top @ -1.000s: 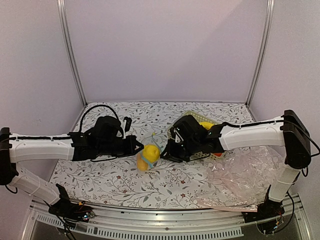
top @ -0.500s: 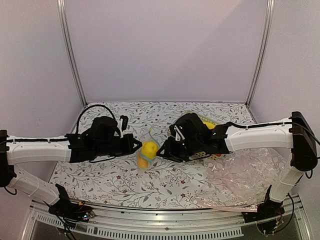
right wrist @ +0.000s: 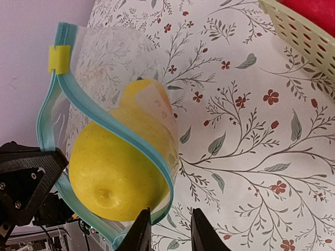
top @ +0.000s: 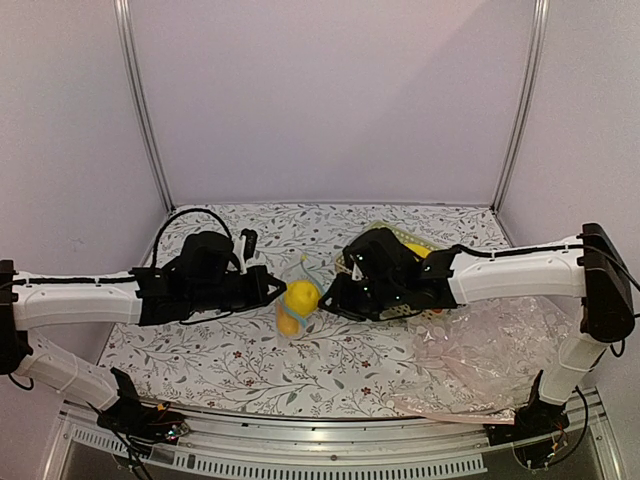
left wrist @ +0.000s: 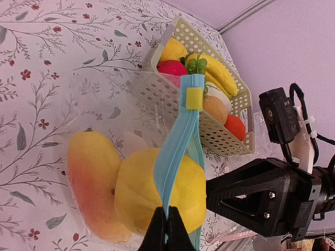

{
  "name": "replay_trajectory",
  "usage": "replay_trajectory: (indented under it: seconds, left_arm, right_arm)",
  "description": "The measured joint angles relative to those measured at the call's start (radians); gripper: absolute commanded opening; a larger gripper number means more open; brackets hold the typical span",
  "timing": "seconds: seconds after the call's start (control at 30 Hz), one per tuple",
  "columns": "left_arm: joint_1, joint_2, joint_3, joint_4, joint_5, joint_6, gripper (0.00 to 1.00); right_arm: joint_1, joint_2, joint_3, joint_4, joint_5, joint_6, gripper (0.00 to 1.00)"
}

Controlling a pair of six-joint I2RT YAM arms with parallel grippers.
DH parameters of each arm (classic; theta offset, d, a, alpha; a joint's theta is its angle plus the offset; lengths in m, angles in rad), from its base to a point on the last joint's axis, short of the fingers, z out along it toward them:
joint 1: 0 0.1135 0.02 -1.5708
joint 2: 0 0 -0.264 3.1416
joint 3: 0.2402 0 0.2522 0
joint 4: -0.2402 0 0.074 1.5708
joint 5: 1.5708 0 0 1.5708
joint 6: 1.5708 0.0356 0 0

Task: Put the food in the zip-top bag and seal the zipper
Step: Adjust the zipper food storage bag at the center of the board.

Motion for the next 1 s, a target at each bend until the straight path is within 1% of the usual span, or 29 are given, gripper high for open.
replay_trajectory:
  seconds: [0.27,0.6,0.8,1.0]
  left_arm:
    - [0.000,0.000,0.000,0.003,0.013,0.000,0.00]
    - [0.000,0.000,0.000,0.015,0.040,0.001,0.00]
    - [0.000,0.000,0.000,0.023,0.054,0.001,0.00]
    - [0.000,0.000,0.000,0.037,0.071,0.001,0.00]
  right_arm:
    - [-0.008,0.000,0.041,-0.068,0.090,-0.079,0.25]
    - [-0.011,0.037,0.085,-0.094,0.092,-0.191,0.22]
    - [-0.011,0.052,0.085,-0.119,0.099,-0.217,0.21]
    - [-0.017,0.058,0.085,-0.103,0.080,-0.235,0.19]
